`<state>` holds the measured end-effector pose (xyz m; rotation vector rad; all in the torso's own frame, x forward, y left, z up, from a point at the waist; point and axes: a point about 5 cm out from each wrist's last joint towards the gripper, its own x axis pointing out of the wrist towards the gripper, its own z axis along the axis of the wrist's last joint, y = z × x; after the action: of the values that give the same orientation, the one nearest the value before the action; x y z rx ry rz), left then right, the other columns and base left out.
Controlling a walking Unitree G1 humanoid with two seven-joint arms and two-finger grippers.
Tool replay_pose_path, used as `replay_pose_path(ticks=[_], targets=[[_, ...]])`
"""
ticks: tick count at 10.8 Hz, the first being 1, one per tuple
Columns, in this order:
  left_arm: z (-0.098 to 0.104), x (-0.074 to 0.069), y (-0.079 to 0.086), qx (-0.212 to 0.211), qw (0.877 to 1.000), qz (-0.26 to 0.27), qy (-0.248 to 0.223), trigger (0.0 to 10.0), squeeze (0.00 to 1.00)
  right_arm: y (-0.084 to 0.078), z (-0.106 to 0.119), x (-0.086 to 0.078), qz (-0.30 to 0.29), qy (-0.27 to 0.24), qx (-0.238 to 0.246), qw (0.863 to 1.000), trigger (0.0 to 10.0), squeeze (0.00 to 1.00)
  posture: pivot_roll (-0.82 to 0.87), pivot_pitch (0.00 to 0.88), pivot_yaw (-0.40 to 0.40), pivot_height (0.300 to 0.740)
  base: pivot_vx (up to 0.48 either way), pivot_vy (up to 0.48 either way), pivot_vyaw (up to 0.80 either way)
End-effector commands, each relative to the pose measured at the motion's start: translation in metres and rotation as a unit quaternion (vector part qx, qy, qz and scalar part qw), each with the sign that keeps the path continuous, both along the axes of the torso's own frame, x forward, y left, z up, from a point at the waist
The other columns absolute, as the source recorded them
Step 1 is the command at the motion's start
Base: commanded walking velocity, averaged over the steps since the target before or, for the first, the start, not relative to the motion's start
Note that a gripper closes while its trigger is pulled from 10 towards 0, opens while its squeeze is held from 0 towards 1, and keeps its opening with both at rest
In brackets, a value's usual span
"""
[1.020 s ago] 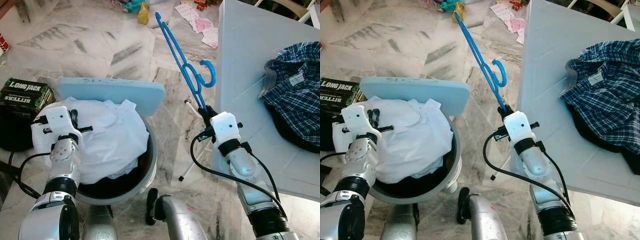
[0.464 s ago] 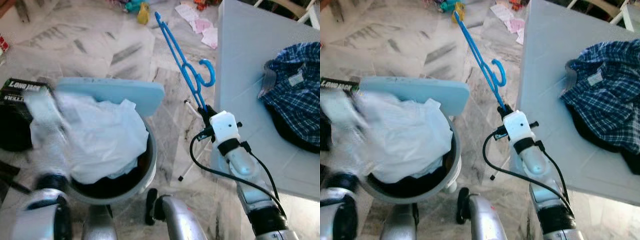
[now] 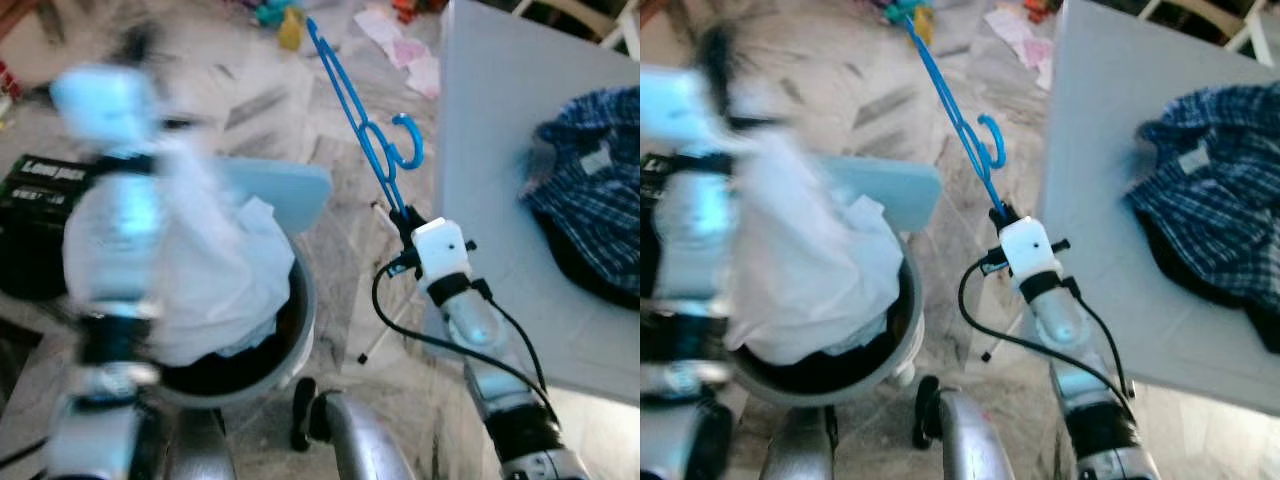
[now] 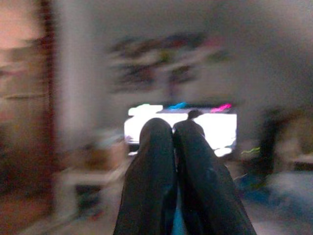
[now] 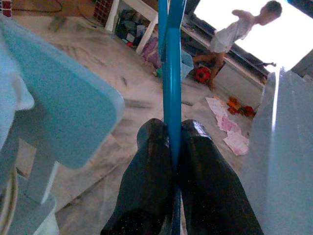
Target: Hang hanger
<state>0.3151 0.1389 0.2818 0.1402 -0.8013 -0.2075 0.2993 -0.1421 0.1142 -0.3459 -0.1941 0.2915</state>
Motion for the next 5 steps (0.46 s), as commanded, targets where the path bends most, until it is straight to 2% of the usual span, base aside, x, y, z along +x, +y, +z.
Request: replay_pose_path(ticks=[1,2,3,4,5], targets=[[-0.001,-0.015,-0.033,0.032,0.993,-0.108,0.015,0.0,0.0,-0.007,-0.011,-0.002,-0.013,0.021,-0.008,1.0,10.0,0.0,0.03,0.243,-0.167,0.74,0.0,0.0,0.0],[-0.016,-0.024,-0.052,0.023,0.981,-0.182,0.068,0.0,0.0,-0.005,-0.012,0.0,-0.013,0.021,-0.006,1.0,10.0,0.0,0.04,0.239,-0.164,0.74,0.0,0.0,0.0],[-0.054,-0.033,-0.065,0.03,0.953,-0.249,0.169,0.0,0.0,-0.002,-0.011,0.002,-0.012,0.018,-0.003,1.0,10.0,0.0,0.04,0.232,-0.159,0.74,0.0,0.0,0.0],[-0.071,-0.038,-0.065,0.018,0.938,-0.27,0.218,0.0,0.0,-0.001,-0.011,0.003,-0.012,0.018,-0.002,1.0,10.0,0.0,0.05,0.229,-0.155,0.74,0.0,0.0,0.0],[-0.112,-0.053,-0.059,-0.021,0.896,-0.286,0.339,0.0,0.0,-0.001,-0.013,0.004,-0.014,0.017,-0.002,1.0,10.0,0.0,0.05,0.228,-0.153,0.74,0.0,0.0,0.0]])
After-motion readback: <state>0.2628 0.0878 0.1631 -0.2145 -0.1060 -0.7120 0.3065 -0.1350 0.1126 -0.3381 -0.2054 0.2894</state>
